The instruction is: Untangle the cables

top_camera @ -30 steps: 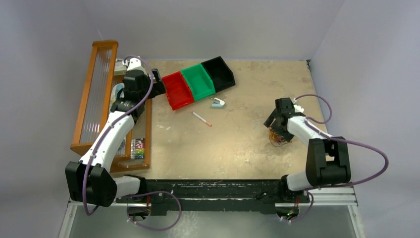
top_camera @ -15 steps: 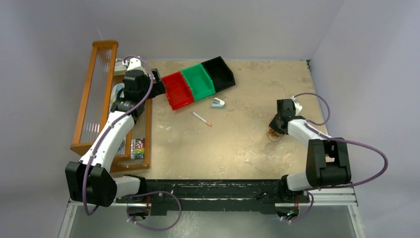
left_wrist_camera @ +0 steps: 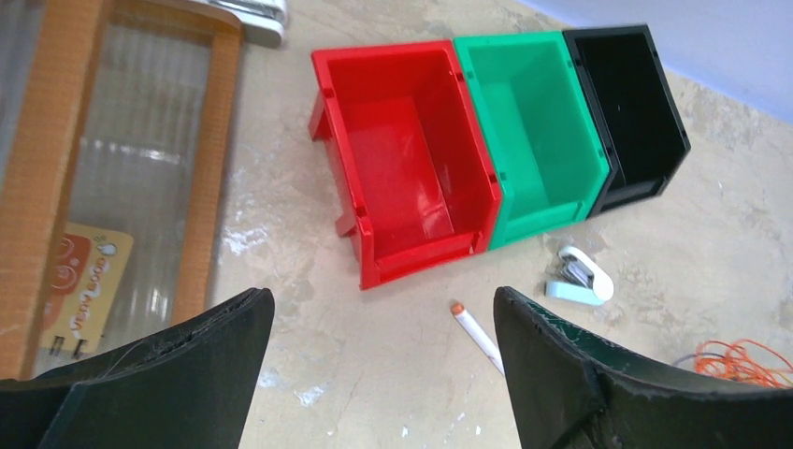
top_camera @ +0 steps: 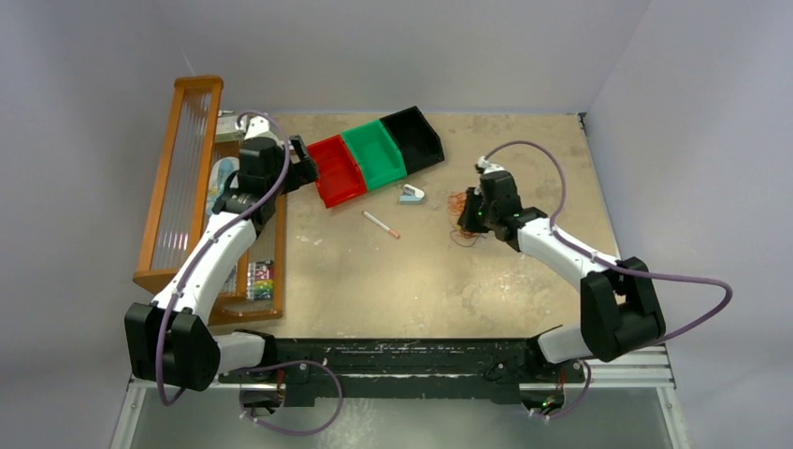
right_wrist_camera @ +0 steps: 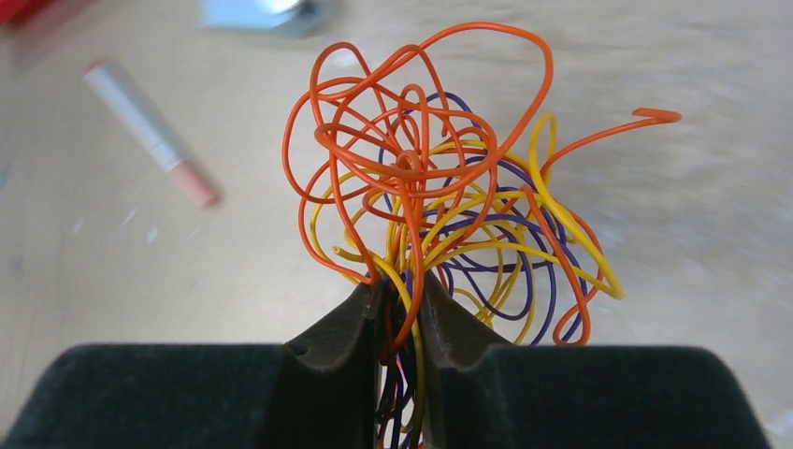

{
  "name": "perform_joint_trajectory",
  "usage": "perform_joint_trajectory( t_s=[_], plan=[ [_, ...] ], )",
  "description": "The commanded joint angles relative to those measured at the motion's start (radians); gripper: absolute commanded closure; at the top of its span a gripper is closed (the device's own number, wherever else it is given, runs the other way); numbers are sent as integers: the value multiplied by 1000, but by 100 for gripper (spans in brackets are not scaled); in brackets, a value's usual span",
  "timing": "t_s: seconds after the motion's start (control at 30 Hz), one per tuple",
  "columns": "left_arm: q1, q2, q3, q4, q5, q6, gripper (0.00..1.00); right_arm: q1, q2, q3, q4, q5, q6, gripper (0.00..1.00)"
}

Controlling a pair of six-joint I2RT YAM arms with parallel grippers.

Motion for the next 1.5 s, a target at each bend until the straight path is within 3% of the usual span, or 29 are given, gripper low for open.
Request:
perform_joint_trajectory(
  t_s=[0.0, 0.2, 0.43, 0.53, 0.73, 1.0, 1.2, 1.47],
  plan=[
    [-54, -32, -19, 42, 13, -36, 13, 108, -39, 32, 43, -194, -132, 80],
    [-140, -20, -70, 104, 19, -88, 13, 164, 0, 0, 47, -265, -189, 66],
    [-161, 3, -130, 171, 98, -128, 13, 169, -107, 14, 28, -111, -172, 33],
    [-168, 7, -139, 173, 114, -124, 14, 168, -187, 13, 13, -70, -120, 27],
    [-231, 34, -158, 220, 134, -140, 14, 168, -252, 21, -51, 88, -26, 25],
    [-408, 133, -123, 278, 126, -124, 15, 149, -157, 24, -126, 142, 121, 33],
    [-494, 208, -67, 271, 98, -78, 17, 86, -60, 7, -88, 93, 80, 41],
    [-521, 250, -57, 278, 96, -62, 18, 45, 14, 5, 36, 12, -41, 47]
  ],
)
